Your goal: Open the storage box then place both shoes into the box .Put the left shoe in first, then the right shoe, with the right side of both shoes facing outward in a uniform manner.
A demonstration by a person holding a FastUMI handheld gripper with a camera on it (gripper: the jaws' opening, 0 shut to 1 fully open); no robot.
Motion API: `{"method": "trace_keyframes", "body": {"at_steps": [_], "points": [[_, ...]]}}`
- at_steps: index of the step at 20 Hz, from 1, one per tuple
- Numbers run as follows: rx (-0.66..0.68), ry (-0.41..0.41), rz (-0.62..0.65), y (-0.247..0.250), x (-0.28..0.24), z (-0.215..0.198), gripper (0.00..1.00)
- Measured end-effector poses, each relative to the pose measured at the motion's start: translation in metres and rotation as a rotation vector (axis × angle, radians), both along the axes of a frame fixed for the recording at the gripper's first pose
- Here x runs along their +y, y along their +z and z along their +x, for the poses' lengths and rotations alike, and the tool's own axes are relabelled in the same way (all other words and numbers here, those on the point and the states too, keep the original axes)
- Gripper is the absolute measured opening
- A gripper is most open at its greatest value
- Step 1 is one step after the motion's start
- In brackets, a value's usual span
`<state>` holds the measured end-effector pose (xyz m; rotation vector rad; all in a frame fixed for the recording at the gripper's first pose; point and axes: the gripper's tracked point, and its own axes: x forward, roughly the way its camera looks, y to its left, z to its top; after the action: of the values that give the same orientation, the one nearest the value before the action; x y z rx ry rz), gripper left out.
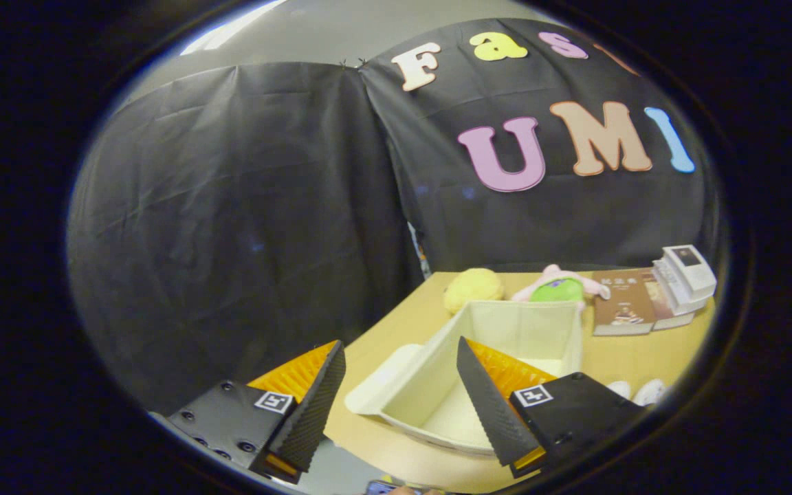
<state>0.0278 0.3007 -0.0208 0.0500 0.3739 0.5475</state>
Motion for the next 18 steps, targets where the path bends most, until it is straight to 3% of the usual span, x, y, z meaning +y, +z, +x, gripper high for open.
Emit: {"method": "trace_keyframes", "body": {"at_steps": [6, 10, 18], "points": [[0.018, -0.146, -0.100, -0.014, -0.113, -0.004, 1.00], [0.097, -0.244, -0.187, -0.051, -0.184, -0.014, 1.00], [0.324, -0.313, -0.256, -0.151, -0.255, -0.036, 1.00]]}}
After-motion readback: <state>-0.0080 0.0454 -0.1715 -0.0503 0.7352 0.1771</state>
